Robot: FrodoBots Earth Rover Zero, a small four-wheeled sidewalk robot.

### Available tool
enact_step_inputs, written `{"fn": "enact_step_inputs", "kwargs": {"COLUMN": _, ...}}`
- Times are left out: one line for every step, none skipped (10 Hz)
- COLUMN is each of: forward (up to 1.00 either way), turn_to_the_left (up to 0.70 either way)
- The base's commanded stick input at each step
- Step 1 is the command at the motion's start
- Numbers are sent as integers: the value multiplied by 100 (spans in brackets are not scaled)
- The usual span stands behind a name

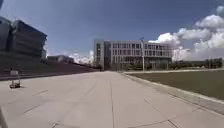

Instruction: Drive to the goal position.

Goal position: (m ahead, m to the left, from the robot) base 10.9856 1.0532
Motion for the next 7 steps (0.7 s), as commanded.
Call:
{"fn": "enact_step_inputs", "kwargs": {"forward": 100, "turn_to_the_left": 0}}
{"fn": "enact_step_inputs", "kwargs": {"forward": 100, "turn_to_the_left": 0}}
{"fn": "enact_step_inputs", "kwargs": {"forward": 100, "turn_to_the_left": 0}}
{"fn": "enact_step_inputs", "kwargs": {"forward": 100, "turn_to_the_left": 0}}
{"fn": "enact_step_inputs", "kwargs": {"forward": 100, "turn_to_the_left": 0}}
{"fn": "enact_step_inputs", "kwargs": {"forward": 100, "turn_to_the_left": 0}}
{"fn": "enact_step_inputs", "kwargs": {"forward": 100, "turn_to_the_left": 0}}
